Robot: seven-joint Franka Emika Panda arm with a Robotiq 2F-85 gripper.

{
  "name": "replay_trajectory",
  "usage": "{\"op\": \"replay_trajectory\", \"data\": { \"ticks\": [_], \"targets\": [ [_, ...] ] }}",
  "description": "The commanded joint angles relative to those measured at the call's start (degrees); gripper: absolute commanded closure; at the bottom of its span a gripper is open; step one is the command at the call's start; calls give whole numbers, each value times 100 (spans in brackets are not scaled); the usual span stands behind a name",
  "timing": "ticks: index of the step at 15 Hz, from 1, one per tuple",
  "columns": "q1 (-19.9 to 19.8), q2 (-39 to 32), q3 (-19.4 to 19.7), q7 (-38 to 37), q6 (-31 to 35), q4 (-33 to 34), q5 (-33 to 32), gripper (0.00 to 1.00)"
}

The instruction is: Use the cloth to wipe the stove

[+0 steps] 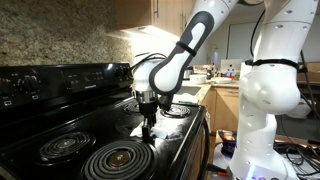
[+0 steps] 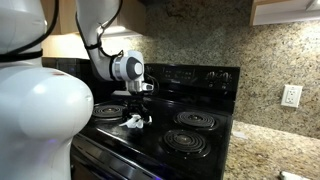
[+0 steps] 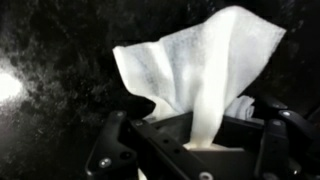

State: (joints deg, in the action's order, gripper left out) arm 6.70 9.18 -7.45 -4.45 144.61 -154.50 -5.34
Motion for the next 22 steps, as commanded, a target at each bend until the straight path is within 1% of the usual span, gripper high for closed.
{"op": "replay_trajectory", "data": {
  "ticks": [1,4,8,9,10,11,12,14,15,19,22],
  "targets": [
    [-276,-658,39,-285,516,367,-593,91],
    [-377,-886,103,-652,723,704,-1078,90],
    [-384,-1245,247,-1507,831,1229,-2109,92],
    [-356,-1355,297,-1590,759,1391,-2179,91],
    [-327,-1472,339,-1556,700,1514,-2103,91],
    [-312,-1566,373,-1432,678,1576,-1949,91],
    [-314,-1666,385,-1146,667,1604,-1650,91],
    [-363,-1755,350,-564,623,1544,-858,91],
    [-394,-1703,298,-108,590,1432,-281,91],
    [-378,-1558,139,1088,328,1259,1288,90],
    [-270,-1296,31,1607,-40,1100,1916,91]
  ]
}}
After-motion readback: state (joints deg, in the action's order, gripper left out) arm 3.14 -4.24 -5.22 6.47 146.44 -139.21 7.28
